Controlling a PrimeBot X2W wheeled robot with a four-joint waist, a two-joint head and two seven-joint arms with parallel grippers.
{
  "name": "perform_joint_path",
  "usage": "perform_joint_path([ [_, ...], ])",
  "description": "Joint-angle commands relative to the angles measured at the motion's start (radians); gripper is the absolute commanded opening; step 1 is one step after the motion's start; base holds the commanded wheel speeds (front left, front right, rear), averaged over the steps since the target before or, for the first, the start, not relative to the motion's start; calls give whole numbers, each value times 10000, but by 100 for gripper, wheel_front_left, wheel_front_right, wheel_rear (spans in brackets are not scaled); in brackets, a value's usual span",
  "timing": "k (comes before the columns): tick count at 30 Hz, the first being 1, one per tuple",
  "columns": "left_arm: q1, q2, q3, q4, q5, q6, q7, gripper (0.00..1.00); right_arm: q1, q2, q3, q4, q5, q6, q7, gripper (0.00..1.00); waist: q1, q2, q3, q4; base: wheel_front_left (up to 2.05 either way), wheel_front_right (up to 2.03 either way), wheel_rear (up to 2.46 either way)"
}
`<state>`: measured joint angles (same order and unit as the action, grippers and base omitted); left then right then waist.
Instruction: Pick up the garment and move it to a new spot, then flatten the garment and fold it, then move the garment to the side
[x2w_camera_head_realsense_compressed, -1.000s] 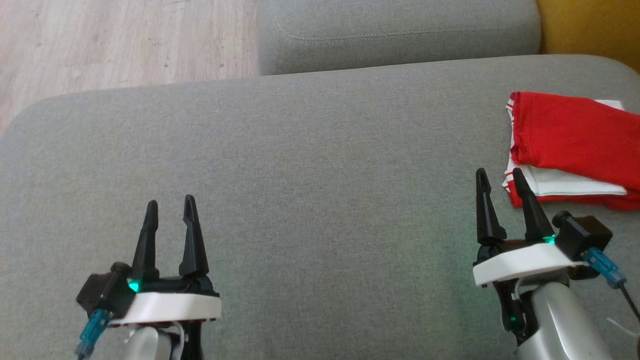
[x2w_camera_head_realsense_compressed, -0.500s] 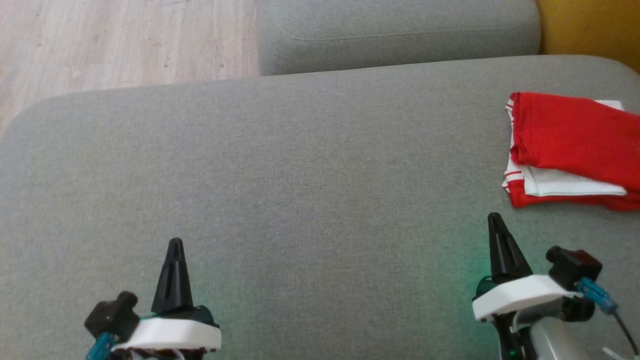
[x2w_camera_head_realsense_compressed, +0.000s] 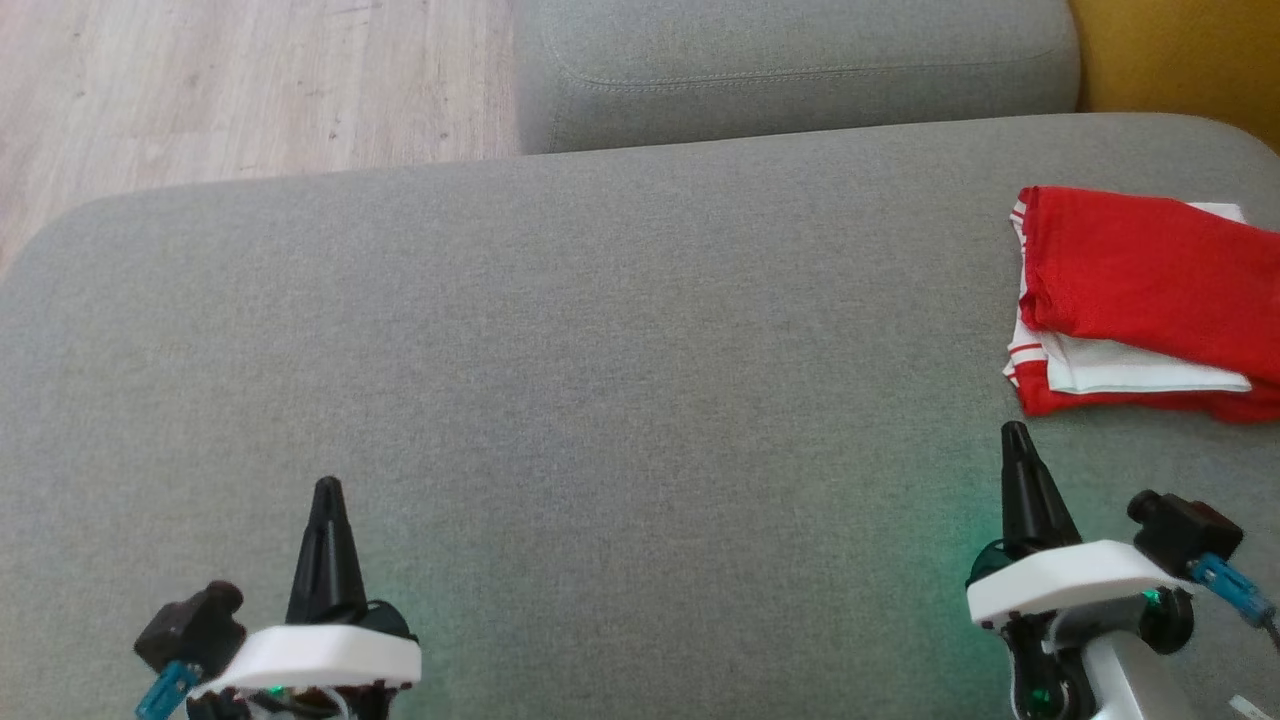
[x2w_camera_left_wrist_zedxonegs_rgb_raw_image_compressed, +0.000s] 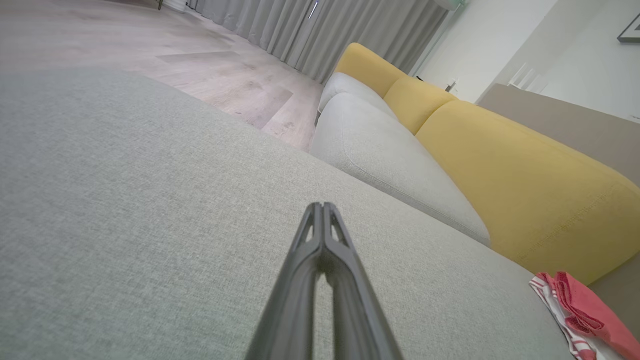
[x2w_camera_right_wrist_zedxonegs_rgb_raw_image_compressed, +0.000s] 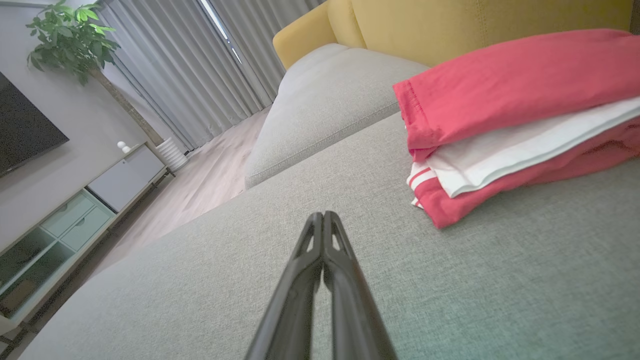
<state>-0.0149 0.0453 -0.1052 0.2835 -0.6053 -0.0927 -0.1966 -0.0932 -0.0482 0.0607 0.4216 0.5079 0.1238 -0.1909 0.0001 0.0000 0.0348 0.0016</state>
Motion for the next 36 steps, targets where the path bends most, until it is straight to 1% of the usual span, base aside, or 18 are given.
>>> perform_joint_path([
  [1, -415, 28, 172, -332, -260, -59, 68, 0, -418, -56, -36, -388, 314, 13, 68, 0, 0, 0, -5, 0, 0, 0, 0],
  [36, -585, 53, 822, -350, -3538, -166, 1060, 0, -323, -80, -557, -851, 3922, 32, 1020, 0, -1, 0, -109, -5, 0, 0, 0],
])
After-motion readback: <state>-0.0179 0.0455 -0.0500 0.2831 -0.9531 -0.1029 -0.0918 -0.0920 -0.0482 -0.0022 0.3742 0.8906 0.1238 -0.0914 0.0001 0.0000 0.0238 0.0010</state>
